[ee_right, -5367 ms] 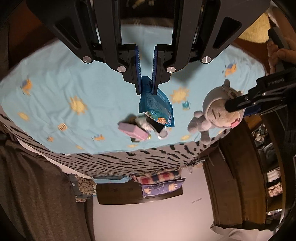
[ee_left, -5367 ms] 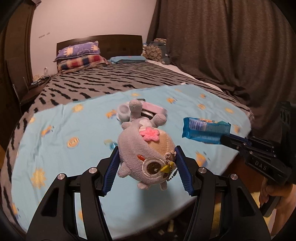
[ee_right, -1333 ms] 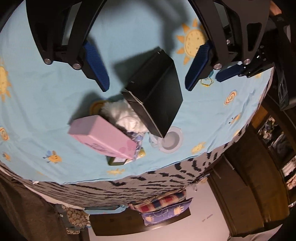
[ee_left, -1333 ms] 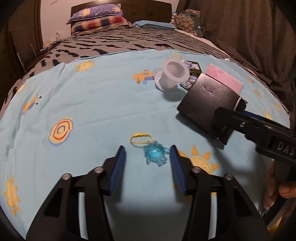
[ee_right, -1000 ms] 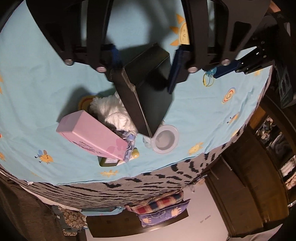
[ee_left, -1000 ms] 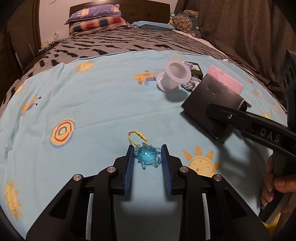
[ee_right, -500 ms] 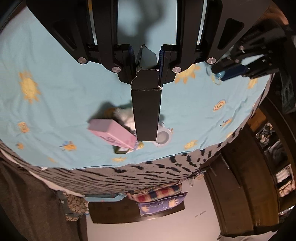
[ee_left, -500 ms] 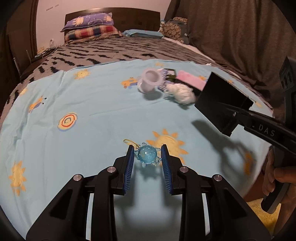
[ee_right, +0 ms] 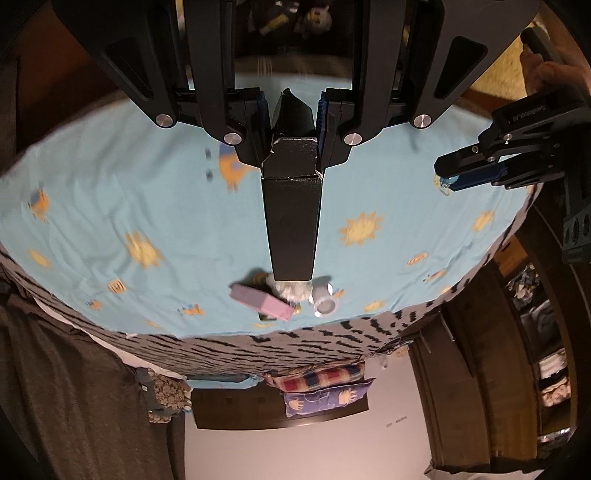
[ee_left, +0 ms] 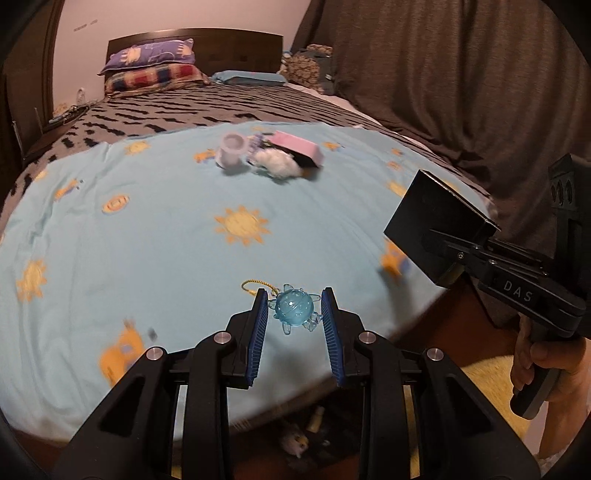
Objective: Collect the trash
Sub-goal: 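Lower both tools to the bin and release keychain and black box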
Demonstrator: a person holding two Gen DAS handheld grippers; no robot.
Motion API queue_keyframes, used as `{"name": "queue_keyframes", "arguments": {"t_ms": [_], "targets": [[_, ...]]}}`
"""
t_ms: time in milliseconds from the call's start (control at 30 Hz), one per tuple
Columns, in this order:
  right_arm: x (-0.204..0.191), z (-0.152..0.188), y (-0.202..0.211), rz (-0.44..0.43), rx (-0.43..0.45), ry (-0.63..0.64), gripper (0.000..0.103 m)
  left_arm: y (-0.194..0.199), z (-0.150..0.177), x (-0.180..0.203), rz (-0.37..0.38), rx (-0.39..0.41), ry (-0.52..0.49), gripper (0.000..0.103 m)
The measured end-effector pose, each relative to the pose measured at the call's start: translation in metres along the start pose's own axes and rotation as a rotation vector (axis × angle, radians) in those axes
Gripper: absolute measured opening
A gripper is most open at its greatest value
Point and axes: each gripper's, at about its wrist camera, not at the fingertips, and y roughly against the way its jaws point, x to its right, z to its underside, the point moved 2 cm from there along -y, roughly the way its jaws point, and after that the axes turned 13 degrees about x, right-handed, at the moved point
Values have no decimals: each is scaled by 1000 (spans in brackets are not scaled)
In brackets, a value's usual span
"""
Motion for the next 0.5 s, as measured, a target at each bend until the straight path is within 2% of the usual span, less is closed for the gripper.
{"name": "queue_keyframes", "arguments": {"t_ms": [233, 500], "targets": [[0, 48, 30, 7, -57, -20, 21, 9, 49, 23, 39, -68, -8, 28], [10, 113, 36, 21, -171, -73, 21, -3, 112, 31, 70, -175, 7, 28]]}}
